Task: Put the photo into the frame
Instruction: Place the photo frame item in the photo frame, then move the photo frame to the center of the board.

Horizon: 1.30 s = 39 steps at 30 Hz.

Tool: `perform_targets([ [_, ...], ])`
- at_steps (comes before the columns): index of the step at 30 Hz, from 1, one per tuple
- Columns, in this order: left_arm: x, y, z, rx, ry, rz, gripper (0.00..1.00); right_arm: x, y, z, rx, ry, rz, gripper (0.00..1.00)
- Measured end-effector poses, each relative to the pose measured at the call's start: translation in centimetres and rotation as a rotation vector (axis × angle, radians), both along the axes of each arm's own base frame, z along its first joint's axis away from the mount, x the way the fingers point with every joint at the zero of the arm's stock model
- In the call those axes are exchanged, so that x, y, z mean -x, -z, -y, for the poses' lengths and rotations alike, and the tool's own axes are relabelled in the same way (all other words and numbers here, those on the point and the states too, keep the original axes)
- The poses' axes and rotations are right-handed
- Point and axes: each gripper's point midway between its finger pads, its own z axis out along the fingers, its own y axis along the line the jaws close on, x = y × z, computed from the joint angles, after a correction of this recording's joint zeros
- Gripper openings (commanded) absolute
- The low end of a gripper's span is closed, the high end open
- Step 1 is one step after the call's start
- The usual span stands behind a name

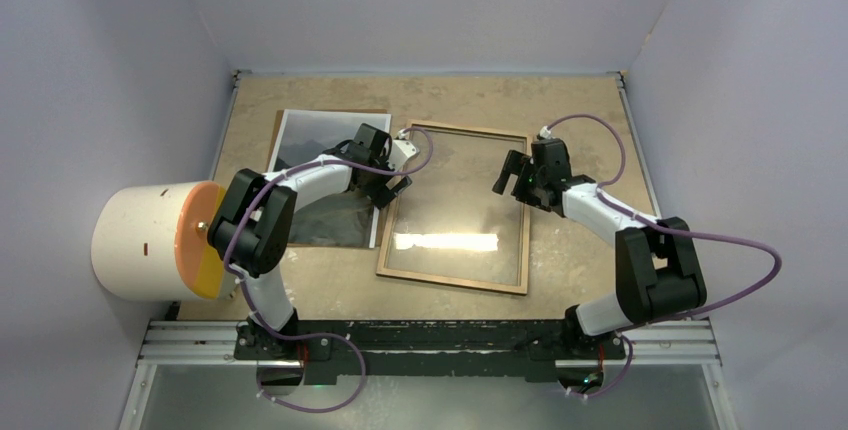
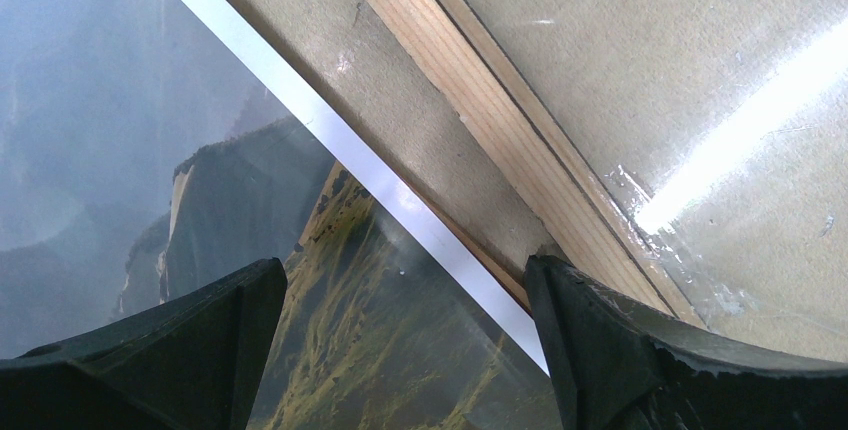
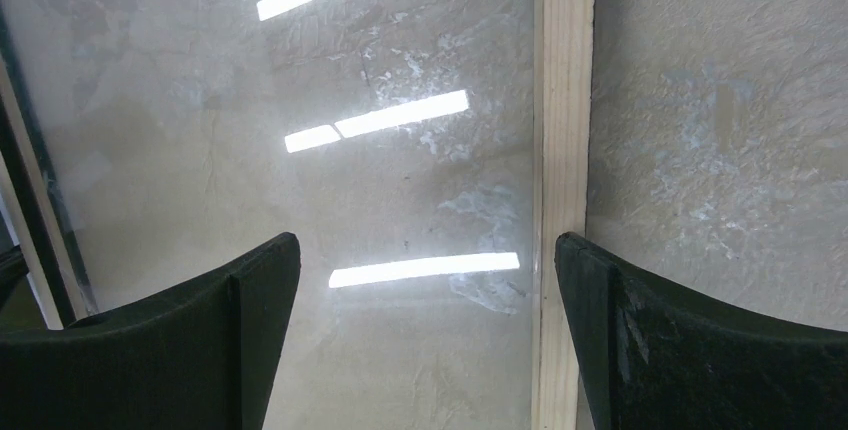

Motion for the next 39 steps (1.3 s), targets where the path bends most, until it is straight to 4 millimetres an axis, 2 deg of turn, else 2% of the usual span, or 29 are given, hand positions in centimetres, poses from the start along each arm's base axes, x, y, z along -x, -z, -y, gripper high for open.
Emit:
perform_targets([
  [8,0.0,0.0,0.0,0.000,0.000,0.000,0.98,-0.4,-0.5,0.2,0.017,0.003,0.008,0.99],
  [18,0.0,0.0,0.0,0.000,0.000,0.000,0.98,-0.6,-1.6,-0.2,-0.009,-0.005,0.036,0.88],
  [28,0.0,0.0,0.0,-0.002,0.002,-0.002,0.98,1.0,1.2,-0.7,-0.039,-0.017,-0.054,0.84],
  [39,-0.5,-0.1,1.0,-0.004,0.015,-0.005,0.98,1.3,1.6,-0.7,-0.046,0.001,-0.069,0.83],
])
